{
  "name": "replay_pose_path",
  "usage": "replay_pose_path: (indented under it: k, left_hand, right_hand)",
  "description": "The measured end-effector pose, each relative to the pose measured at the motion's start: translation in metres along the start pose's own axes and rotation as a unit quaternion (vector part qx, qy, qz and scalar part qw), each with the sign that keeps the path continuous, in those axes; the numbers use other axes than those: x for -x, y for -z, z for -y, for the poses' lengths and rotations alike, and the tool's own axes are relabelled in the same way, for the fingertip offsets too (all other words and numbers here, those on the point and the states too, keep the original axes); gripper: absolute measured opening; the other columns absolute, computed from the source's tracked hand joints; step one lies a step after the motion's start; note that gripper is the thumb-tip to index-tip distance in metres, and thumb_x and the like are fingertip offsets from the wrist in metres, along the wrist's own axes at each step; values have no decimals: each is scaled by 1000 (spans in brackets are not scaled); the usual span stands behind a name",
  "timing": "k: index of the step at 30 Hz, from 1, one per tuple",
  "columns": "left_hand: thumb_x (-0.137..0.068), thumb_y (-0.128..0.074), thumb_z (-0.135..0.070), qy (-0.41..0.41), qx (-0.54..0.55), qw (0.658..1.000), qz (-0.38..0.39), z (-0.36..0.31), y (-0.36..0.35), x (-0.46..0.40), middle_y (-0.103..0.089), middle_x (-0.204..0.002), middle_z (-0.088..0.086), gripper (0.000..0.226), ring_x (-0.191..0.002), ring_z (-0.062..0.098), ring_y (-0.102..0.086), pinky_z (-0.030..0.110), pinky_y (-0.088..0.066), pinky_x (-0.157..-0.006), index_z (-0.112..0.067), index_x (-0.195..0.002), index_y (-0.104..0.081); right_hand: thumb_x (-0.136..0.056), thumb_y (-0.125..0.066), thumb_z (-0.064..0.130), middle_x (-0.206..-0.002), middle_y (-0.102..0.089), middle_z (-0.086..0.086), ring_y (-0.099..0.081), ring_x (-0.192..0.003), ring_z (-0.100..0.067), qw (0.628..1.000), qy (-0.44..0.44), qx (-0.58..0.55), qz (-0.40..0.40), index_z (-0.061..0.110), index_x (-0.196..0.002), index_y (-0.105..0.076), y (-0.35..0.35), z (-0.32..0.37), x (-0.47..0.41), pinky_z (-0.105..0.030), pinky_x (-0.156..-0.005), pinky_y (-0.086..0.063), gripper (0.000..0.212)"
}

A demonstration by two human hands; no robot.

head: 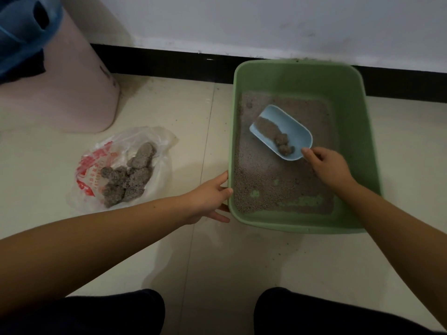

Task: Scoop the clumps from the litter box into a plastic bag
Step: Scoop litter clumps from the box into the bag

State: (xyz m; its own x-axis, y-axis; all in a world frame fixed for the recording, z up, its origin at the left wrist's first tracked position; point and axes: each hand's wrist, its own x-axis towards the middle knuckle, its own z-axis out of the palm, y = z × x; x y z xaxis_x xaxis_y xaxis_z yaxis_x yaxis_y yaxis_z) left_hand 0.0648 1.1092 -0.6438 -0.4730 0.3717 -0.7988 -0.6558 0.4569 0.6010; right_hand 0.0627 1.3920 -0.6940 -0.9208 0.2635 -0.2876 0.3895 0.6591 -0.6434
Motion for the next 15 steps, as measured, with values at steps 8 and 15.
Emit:
replay_pose_path:
  k: [8, 15]
  left_hand:
    - [-102, -32, -16, 0, -4, 1000, 2, 0, 0, -1, -57, -128, 4, 48, -101, 29, -65, 43, -56, -83, -43, -141, -30]
    - [-102, -32, -17, -2, 0, 1000, 3, 1, 1, -3, -55, -131, 3, 48, -99, 29, -65, 42, -57, -81, -43, -142, -29]
  right_hand:
    - [-94, -47, 42, -55, -47, -3, -42, -51, -15, 999, -22, -24, 18, 12, -59, -49, 10, -3, 14, -28, -53, -33, 46]
    - [-94, -48, 40, -53, -48, -4, -42, -49, -16, 999, -26, 1, 21, 11, -58, -50, 20, -10, 25, -28, -53, -34, 47]
